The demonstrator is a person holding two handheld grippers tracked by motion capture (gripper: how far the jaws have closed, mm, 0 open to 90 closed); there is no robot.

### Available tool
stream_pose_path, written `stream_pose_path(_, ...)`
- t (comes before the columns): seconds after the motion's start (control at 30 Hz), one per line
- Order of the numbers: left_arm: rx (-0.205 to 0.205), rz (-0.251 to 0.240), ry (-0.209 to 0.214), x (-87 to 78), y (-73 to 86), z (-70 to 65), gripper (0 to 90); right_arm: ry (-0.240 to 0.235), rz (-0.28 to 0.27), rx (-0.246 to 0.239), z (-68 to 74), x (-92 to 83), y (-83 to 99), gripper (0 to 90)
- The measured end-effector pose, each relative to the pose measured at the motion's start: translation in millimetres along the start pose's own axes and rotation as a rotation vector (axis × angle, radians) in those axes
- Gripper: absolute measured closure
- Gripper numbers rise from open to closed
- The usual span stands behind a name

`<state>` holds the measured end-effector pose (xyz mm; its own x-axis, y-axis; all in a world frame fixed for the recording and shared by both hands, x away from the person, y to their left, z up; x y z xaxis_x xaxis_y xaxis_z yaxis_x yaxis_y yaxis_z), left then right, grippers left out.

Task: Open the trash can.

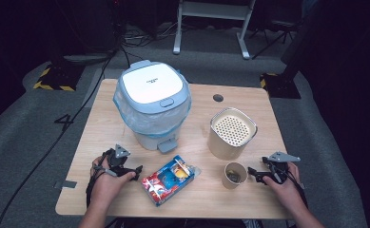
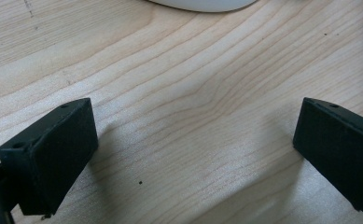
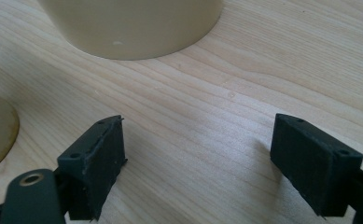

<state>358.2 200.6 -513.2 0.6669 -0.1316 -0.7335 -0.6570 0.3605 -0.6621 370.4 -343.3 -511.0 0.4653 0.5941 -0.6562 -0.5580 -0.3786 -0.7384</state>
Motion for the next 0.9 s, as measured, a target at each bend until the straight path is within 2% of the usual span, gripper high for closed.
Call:
stream_pose_path(0.07, 0.000, -0.004, 0.000, -0.6, 0.1, 0.5, 4.5, 0.000, 0.000, 0.000, 0.0, 0.0, 0.0, 17.7)
stream_pose_path(0.1, 0.001, -0.046, 0.006, -2.7, 1.0, 3.7, 13.6, 0.000, 0.000, 0.000, 0.0, 0.0, 0.0, 17.7)
stream_pose_path(0.13, 0.001, -0.046, 0.006, -2.7, 1.0, 3.7, 22.6, 0.000, 0.000, 0.000, 0.0, 0.0, 0.0, 17.7)
stream_pose_path(0.17, 0.001, -0.056, 0.013, -3.8, 1.6, 5.8, 22.6, 0.000, 0.000, 0.000, 0.0, 0.0, 0.0, 17.7)
stream_pose_path(0.2, -0.006, -0.057, 0.004, -5.7, 2.1, 10.0, 35.9, 0.000, 0.000, 0.000, 0.0, 0.0, 0.0, 17.7)
stream_pose_path(0.27, -0.014, -0.043, 0.011, -8.1, 2.1, 13.5, 46.8, 0.000, 0.000, 0.000, 0.0, 0.0, 0.0, 17.7)
stream_pose_path(0.3, -0.033, -0.035, 0.034, -9.8, 1.9, 15.5, 50.4, 0.000, 0.000, 0.000, 0.0, 0.0, 0.0, 17.7)
stream_pose_path(0.33, -0.033, -0.035, 0.034, -9.8, 1.9, 15.5, 53.6, 0.000, 0.000, 0.000, 0.0, 0.0, 0.0, 17.7)
stream_pose_path(0.37, -0.045, -0.041, 0.060, -11.3, 1.6, 16.6, 56.8, 0.000, 0.000, 0.000, 0.0, 0.0, 0.0, 17.7)
stream_pose_path(0.4, -0.027, -0.037, 0.080, -15.1, 0.7, 18.3, 59.7, 0.000, 0.000, 0.000, 0.0, 0.0, 0.0, 17.7)
stream_pose_path(0.43, -0.027, -0.037, 0.080, -15.1, 0.7, 18.3, 64.4, 0.000, 0.000, 0.000, 0.0, 0.0, 0.0, 17.7)
stream_pose_path(0.47, -0.004, -0.038, 0.081, -21.2, -1.3, 20.7, 69.7, 0.000, 0.000, 0.000, 0.0, 0.0, 0.0, 17.7)
stream_pose_path(0.5, 0.003, -0.045, 0.093, -24.7, -2.6, 21.9, 73.8, 0.000, 0.000, 0.000, 0.0, 0.0, 0.0, 17.7)
stream_pose_path(0.53, 0.003, -0.045, 0.093, -24.7, -2.6, 21.9, 78.2, 0.000, 0.000, 0.000, 0.0, 0.0, 0.0, 17.7)
stream_pose_path(0.57, -0.005, -0.052, 0.113, -29.4, -4.1, 23.3, 78.2, 0.000, 0.000, 0.000, 0.0, 0.0, 0.0, 17.7)
stream_pose_path(0.63, -0.008, -0.083, 0.152, -39.4, -7.9, 24.9, 89.9, 0.005, -0.001, 0.004, 0.6, 0.5, -0.2, 17.2)
stream_pose_path(0.67, -0.008, -0.083, 0.152, -39.4, -7.9, 24.9, 90.0, 0.005, -0.001, 0.004, 0.6, 0.5, -0.2, 17.2)
stream_pose_path(0.7, 0.011, -0.089, 0.171, -46.3, -11.7, 24.5, 90.0, 0.009, -0.002, 0.007, 1.5, 1.1, -0.5, 16.7)
stream_pose_path(0.73, 0.021, -0.109, 0.173, -49.1, -13.6, 24.4, 90.0, 0.009, -0.002, 0.008, 1.5, 1.1, -0.5, 16.7)
stream_pose_path(0.9, 0.026, -0.173, 0.219, -62.4, -24.3, 25.3, 90.0, 0.009, -0.002, 0.008, 1.4, 1.1, -0.5, 16.7)
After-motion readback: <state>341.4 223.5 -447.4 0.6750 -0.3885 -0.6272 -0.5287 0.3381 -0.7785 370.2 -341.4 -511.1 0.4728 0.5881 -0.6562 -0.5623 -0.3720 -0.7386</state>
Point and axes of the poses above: each handheld gripper's, and its own axes: x roughly forward along the jaws, y roughly out of its underside, z roughly to its left, the point moved 1 cm from there along x, roughly forward along the jaws, and after that the axes turned 14 degrees about -y, right-handed, at the moved point
